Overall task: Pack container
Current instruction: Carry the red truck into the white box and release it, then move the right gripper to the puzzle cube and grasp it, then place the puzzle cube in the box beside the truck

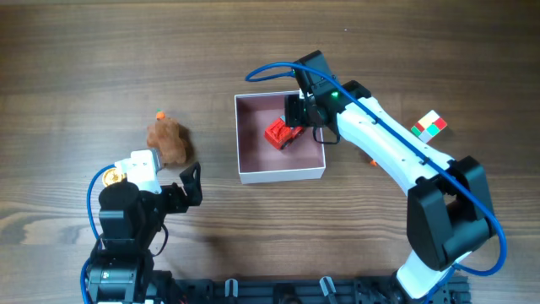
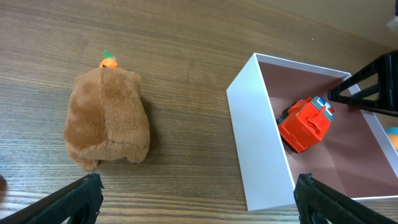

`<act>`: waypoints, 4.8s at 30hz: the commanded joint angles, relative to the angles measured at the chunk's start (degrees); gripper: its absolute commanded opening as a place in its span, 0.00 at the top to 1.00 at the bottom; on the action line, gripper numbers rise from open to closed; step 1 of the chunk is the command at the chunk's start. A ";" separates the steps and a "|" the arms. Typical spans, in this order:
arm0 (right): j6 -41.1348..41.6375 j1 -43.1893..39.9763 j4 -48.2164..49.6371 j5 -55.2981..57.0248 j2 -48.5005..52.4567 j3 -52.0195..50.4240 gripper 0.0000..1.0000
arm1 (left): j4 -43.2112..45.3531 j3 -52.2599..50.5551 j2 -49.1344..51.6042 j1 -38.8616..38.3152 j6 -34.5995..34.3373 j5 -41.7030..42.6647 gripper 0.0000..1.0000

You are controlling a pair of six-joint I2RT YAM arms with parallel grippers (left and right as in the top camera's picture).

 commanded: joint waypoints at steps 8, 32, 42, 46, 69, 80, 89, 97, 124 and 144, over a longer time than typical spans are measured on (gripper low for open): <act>-14.14 13.20 2.12 0.70 -3.37 1.75 0.96 | 0.07 1.36 -0.11 -0.26 -0.96 0.31 0.00; 4.74 10.71 -2.05 17.59 6.97 1.73 0.96 | 0.04 1.36 -0.11 -0.26 -0.94 0.31 0.00; 4.07 10.43 -2.75 17.31 6.93 1.73 0.96 | 0.02 1.36 -0.11 -0.26 -0.94 0.31 0.00; -2.49 10.43 -2.82 8.63 5.03 1.81 0.96 | 0.07 1.36 -0.11 -0.26 -0.94 0.31 0.00; 15.56 -44.57 -30.01 2.99 7.63 12.52 0.00 | 0.13 1.36 -0.11 -0.26 -0.96 0.33 0.00; 7.08 -44.19 -17.81 1.36 10.69 6.82 0.00 | 0.31 1.36 -0.11 -0.26 -0.98 0.33 0.00; 3.89 -44.17 -14.16 1.38 10.69 4.37 0.18 | 0.31 1.36 -0.11 -0.26 -0.98 0.35 0.00; 3.89 -44.17 -14.34 1.38 10.69 4.37 0.45 | 0.31 1.36 -0.11 -0.26 -0.98 0.35 0.00; 7.52 8.13 -11.10 3.21 -7.72 13.35 0.96 | 0.26 1.36 -0.11 -0.26 -0.96 0.33 0.00; 8.33 6.29 -7.28 2.67 11.93 13.35 0.30 | 0.07 1.36 -0.11 -0.26 -0.96 0.33 0.00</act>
